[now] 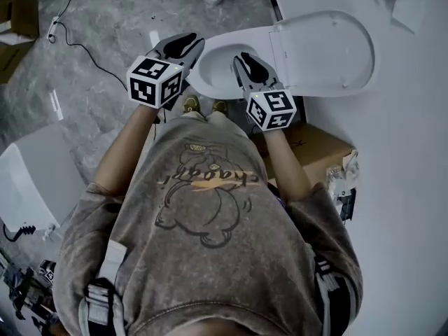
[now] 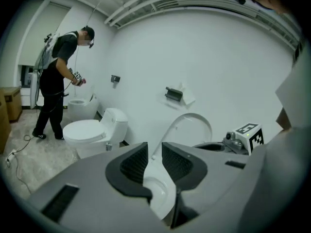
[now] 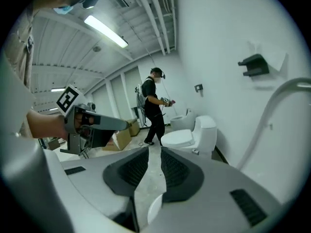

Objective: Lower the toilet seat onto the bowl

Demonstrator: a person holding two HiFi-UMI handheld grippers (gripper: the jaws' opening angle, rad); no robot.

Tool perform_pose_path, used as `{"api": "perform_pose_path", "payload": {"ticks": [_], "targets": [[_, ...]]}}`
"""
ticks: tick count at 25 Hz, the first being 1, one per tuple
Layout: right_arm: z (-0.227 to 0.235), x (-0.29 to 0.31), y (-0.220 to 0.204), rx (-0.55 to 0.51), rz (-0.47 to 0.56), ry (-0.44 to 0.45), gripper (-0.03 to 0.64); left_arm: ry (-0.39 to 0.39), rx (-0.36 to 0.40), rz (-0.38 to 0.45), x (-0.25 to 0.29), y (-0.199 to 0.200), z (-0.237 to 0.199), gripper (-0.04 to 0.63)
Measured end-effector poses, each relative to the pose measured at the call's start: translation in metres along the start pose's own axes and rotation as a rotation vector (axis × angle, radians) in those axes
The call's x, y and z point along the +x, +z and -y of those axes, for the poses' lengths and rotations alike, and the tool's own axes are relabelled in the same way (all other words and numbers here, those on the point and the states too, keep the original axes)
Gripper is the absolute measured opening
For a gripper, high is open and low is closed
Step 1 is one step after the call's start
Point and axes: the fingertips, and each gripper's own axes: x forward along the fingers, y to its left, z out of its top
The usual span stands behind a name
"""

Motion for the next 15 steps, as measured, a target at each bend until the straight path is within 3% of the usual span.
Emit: {"api": "perform_pose_path", "payload": {"ticks": [8,11,15], "targets": [[-0.003,-0.084,0.063,-0.028,0.19,-0.096,0.097,-0.033,0.111,0.118,-0.052,0.037,0.036,0.094],[0.007,-0.104,0.061,0.001,0.249,-0.14,0.078,-0.02,0.145,0.184,-0.056,0.034,0.044,0.057],[0.023,-0.122,0.047,0.002,0.299,-0.208,0.05,-0.035,0.136,0.235,-0.048,0.025,0.055,0.011]]}}
